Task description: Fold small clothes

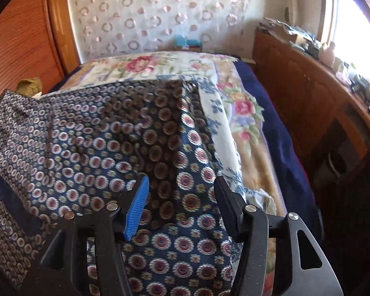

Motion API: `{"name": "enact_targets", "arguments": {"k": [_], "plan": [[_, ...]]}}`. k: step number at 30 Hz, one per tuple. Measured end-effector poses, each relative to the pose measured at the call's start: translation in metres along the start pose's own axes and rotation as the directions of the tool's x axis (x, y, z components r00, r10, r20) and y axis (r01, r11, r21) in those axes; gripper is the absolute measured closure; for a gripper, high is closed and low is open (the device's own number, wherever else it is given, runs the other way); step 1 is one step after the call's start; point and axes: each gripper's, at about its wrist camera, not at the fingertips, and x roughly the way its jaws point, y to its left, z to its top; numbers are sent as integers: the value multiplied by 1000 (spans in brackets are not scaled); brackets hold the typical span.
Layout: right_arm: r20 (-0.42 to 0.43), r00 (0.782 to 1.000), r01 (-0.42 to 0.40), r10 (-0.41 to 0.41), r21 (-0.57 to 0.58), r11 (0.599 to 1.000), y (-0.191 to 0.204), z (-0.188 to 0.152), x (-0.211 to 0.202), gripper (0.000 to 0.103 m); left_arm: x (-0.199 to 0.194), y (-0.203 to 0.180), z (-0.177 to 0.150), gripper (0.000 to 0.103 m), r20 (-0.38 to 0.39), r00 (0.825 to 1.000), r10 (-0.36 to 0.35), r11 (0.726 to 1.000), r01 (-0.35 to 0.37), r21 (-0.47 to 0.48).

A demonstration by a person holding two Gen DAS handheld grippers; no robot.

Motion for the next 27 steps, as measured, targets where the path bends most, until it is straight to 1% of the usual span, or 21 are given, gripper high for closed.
{"name": "enact_targets", "arguments": {"k": [3, 5, 7, 11, 15, 16, 17, 18, 19, 22, 25, 27], "plan": [[-5, 1000, -8, 8, 4, 1000, -1, 0, 4, 47, 10, -12, -10, 53, -26, 1000, -3, 1000, 3, 26], [-10, 1000, -11, 11, -7, 1000, 3, 0, 6, 49, 15, -16, -14, 53, -45, 999, -17, 1000, 18, 25], [-24, 1000, -7, 7, -19, 1000, 6, 1, 10, 54, 21, -20, -17, 53, -63, 998, -17, 999, 19, 30], [-35, 999, 9, -9, -26, 1000, 11, 0, 17, 56, 29, -23, -19, 53, -86, 996, -15, 999, 18, 33], [-22, 1000, 12, -13, -19, 1000, 11, -1, 18, 64, 38, -23, -25, 53, -112, 994, -13, 999, 17, 30], [-19, 1000, 13, -13, -19, 1000, 11, -2, 17, 69, 38, -22, -26, 53, -115, 993, -13, 999, 17, 29], [-15, 1000, 9, -9, -20, 1000, 11, -2, 17, 73, 38, -22, -27, 52, -102, 995, -11, 999, 14, 31], [-15, 1000, 3, -4, -22, 1000, 11, -2, 17, 79, 38, -23, -27, 52, -96, 995, -9, 999, 13, 33], [-14, 1000, 3, -4, -23, 1000, 12, -3, 17, 82, 38, -23, -27, 51, -92, 996, -9, 999, 12, 31], [-13, 1000, 2, -2, -30, 1000, 14, -4, 17, 86, 38, -24, -26, 48, -94, 996, -2, 1000, 5, 30], [-12, 1000, -1, 0, -28, 1000, 14, -4, 17, 86, 40, -25, -25, 45, -95, 995, 1, 1000, 2, 31], [-12, 1000, -5, 5, -23, 1000, 13, -4, 16, 86, 40, -24, -25, 41, -97, 995, 6, 1000, -4, 27]]}}
